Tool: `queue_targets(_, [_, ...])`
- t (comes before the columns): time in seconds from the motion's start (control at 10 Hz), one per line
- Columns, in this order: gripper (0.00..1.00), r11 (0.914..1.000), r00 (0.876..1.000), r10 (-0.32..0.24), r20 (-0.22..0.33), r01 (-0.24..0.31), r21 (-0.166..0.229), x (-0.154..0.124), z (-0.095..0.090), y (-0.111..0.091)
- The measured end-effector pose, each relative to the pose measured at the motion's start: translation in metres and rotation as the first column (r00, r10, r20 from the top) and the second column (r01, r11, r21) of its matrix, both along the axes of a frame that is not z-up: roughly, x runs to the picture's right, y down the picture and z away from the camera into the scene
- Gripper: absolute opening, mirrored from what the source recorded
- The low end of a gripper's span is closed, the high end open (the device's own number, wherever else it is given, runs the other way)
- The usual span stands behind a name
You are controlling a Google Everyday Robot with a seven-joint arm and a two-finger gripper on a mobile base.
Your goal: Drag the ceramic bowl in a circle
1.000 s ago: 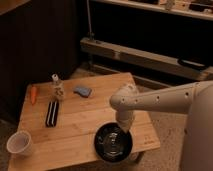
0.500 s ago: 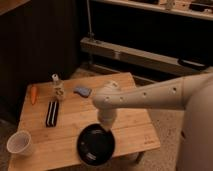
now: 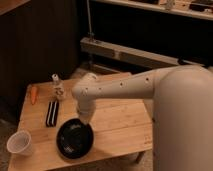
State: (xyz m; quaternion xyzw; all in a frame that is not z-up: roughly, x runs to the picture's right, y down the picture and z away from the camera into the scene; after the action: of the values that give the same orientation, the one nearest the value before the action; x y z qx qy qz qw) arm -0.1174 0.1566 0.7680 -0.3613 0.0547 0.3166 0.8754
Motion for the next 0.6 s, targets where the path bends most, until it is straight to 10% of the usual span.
queue_targets(0.6, [0.14,0.9928,0.989,0.115,-0.095,-0.117,-0.022,0.045,0.065,-0.053])
